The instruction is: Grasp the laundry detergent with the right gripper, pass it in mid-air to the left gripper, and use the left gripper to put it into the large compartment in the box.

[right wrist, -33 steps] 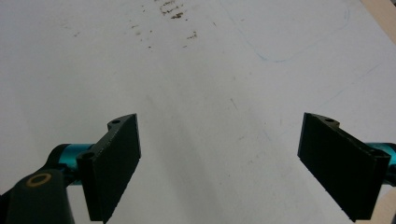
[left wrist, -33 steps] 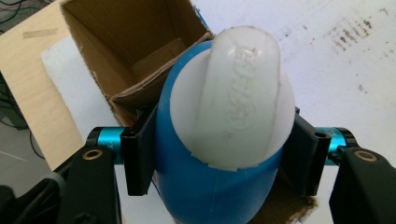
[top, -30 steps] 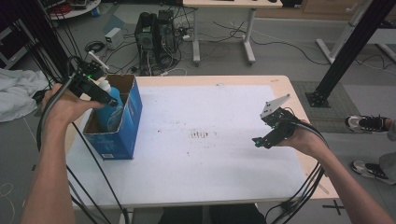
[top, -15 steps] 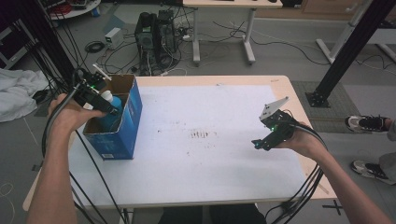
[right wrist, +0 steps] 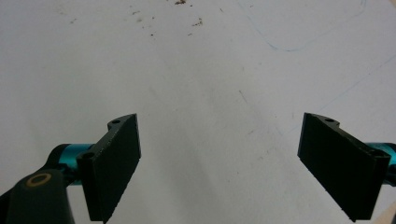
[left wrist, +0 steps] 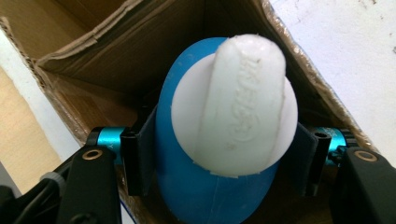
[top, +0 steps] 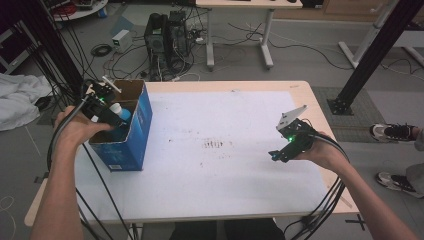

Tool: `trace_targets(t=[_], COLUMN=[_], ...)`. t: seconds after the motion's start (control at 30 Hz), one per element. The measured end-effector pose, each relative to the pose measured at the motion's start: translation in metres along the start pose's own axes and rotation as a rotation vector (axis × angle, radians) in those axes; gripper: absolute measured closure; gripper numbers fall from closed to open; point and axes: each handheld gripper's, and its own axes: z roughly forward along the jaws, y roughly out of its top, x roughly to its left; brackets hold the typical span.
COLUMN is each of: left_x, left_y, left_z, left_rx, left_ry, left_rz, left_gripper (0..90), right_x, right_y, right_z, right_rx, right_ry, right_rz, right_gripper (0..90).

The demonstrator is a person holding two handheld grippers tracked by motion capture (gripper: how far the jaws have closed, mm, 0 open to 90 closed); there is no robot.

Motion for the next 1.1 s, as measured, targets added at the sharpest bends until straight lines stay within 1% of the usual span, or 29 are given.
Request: trace_targets(t=[0.1, 0.13, 0.2, 0.23, 0.33, 0.37, 0.4, 0.43, 0.5, 0.57, 0.6, 0.67, 0.7, 0.73, 0.77, 0.8, 0.87, 0.9, 0.93, 0.97, 1.03, 1.07, 1.1], left_x=[0.0005, 0.0002, -0.0005, -0.0004, -0.0004, -0.0004, -0.0004, -0.0006, -0.0014, -0.0006, -0.0004, 0.0007, 0.0008, 0.0009, 0.0005, 0.0007, 0.0007, 0.0, 0.0002, 0.0001, -0.0003, 0.0003, -0.0006], left_y=[-0.0004, -0.0002, -0.0002, 0.0001, 0.0001, 0.0003, 0.0003, 0.0002, -0.0003, -0.0012, -0.0017, -0.0022, -0.0022, -0.002, -0.0018, -0.0014, -0.0006, -0.0005, -0.0001, 0.0001, 0.0004, 0.0005, 0.0003], left_z=[0.0004, 0.0004, 0.001, 0.0007, 0.0015, 0.0013, 0.0012, 0.0013, 0.0015, 0.0012, 0.0013, 0.0008, 0.0007, 0.0006, 0.0011, 0.001, 0.0009, 0.0013, 0.0013, 0.0013, 0.0016, 0.0011, 0.0019], left_rx=[0.004, 0.004, -0.001, 0.008, 0.004, 0.008, 0.01, 0.011, 0.009, 0.01, 0.006, 0.01, 0.012, 0.015, 0.012, 0.016, 0.022, 0.018, 0.02, 0.022, 0.02, 0.026, 0.015], left_ry=[-0.001, -0.003, -0.005, -0.006, -0.008, -0.008, -0.007, -0.006, -0.007, -0.007, -0.011, -0.011, -0.012, -0.014, -0.018, -0.017, -0.014, -0.016, -0.015, -0.015, -0.016, -0.015, -0.016], left_rz=[0.011, 0.01, 0.02, 0.028, 0.023, 0.026, 0.029, 0.031, 0.028, 0.032, 0.027, 0.031, 0.032, 0.031, 0.025, 0.029, 0.037, 0.032, 0.036, 0.036, 0.033, 0.041, 0.027], left_gripper=[37.0, 37.0, 37.0, 37.0, 37.0, 37.0, 37.0, 37.0, 37.0, 37.0, 36.9, 36.9, 36.9, 36.8, 36.7, 36.6, 36.6, 36.6, 36.6, 36.6, 36.6, 36.6, 36.6], right_x=[0.0011, 0.0038, 0.0033, 0.0038, 0.0042, 0.0019, 0.0018, 0.003, 0.0022, 0.0035, 0.0031, 0.0039, 0.0034, 0.0042, 0.0037, 0.0037, 0.0052, 0.005, 0.0049, 0.0037, 0.004, 0.0041, 0.0042], right_y=[-0.0004, -0.0006, -0.0008, -0.0006, -0.0004, -0.0003, -0.0004, -0.0004, -0.0003, -0.0005, -0.0005, -0.0004, -0.0003, -0.0001, 0.0001, 0.0003, 0.0004, 0.0003, 0.0002, 0.0001, -0.0001, -0.0001, -0.0002], right_z=[0.0003, -0.0007, -0.0009, -0.0008, -0.0008, 0.0008, 0.0014, 0.0008, 0.0013, 0.002, 0.0027, 0.0031, 0.0031, 0.0032, 0.003, 0.003, 0.0025, 0.0026, 0.0026, 0.003, 0.0028, 0.0027, 0.0029], right_rx=[0.004, 0.026, 0.027, 0.026, 0.029, 0.011, 0.006, 0.017, 0.013, 0.014, 0.009, 0.012, 0.012, 0.01, 0.011, 0.011, 0.017, 0.015, 0.016, 0.011, 0.014, 0.015, 0.013], right_ry=[0.001, 0.008, 0.01, 0.01, 0.008, 0.006, 0.005, 0.009, 0.009, 0.009, 0.01, 0.011, 0.011, 0.009, 0.009, 0.01, 0.011, 0.012, 0.012, 0.009, 0.009, 0.008, 0.01], right_rz=[0.014, 0.05, 0.046, 0.053, 0.057, 0.02, 0.016, 0.031, 0.019, 0.029, 0.021, 0.026, 0.016, 0.025, 0.018, 0.018, 0.035, 0.032, 0.03, 0.014, 0.018, 0.02, 0.02], right_gripper=[12.5, 12.4, 12.5, 12.4, 12.5, 12.5, 12.5, 12.4, 12.4, 12.4, 12.5, 12.4, 12.4, 12.4, 12.5, 12.5, 12.5, 12.5, 12.5, 12.5, 12.5, 12.5, 12.5])
